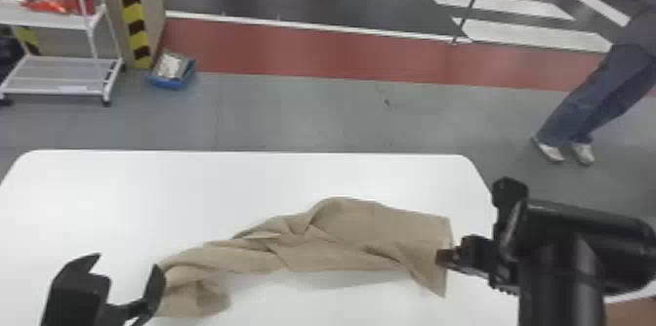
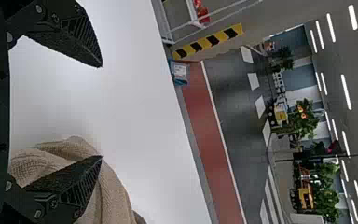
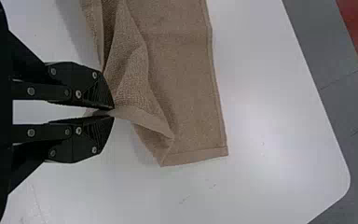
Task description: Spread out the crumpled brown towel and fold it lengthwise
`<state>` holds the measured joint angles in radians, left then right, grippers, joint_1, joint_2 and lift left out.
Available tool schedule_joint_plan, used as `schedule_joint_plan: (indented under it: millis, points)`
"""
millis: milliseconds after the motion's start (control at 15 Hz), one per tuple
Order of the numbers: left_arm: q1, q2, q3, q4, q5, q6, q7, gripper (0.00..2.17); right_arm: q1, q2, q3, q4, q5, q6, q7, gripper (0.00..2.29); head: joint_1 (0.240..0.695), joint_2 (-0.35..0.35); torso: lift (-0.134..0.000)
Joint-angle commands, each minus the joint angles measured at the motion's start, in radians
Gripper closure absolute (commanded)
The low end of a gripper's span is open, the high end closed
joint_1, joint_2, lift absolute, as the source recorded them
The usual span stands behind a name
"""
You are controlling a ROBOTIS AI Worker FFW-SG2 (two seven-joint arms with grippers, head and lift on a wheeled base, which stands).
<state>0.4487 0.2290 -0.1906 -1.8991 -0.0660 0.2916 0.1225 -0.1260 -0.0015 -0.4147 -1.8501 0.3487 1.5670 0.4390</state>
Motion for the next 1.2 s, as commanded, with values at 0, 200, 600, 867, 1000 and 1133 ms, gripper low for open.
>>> schedule_joint_plan:
  millis: [0,200,600,867,1000,1133]
  points:
    - [-0.021,0.001,0.011,0.020,0.008,-0.025,-0.012,0.21,0.059,0.002,-0.036,-0.041,-0.031,0.005,0.000,0.00,0.695,-0.248,0.000]
    - [-0.082,-0.004,0.045,0.061,0.075,-0.059,-0.141,0.21,0.135,0.002,-0.122,-0.070,-0.109,0.005,-0.003,0.05,0.695,-0.272,0.000]
    - [-0.352,-0.004,-0.078,0.396,0.011,-0.197,-0.371,0.19,0.273,0.002,-0.253,-0.084,-0.243,-0.184,-0.005,0.06,0.695,-0.350,0.000]
    - [-0.387,-0.007,-0.144,0.402,-0.031,-0.130,-0.495,0.27,0.287,0.002,-0.246,-0.086,-0.252,-0.199,-0.005,0.06,0.695,-0.350,0.000]
    - [-0.406,-0.011,-0.161,0.402,-0.029,-0.074,-0.552,0.27,0.287,0.002,-0.236,-0.087,-0.254,-0.196,-0.005,0.06,0.695,-0.350,0.000]
    - [-0.435,-0.022,-0.197,0.417,-0.060,-0.062,-0.552,0.27,0.292,0.002,-0.230,-0.090,-0.267,-0.196,-0.003,0.06,0.695,-0.350,0.000]
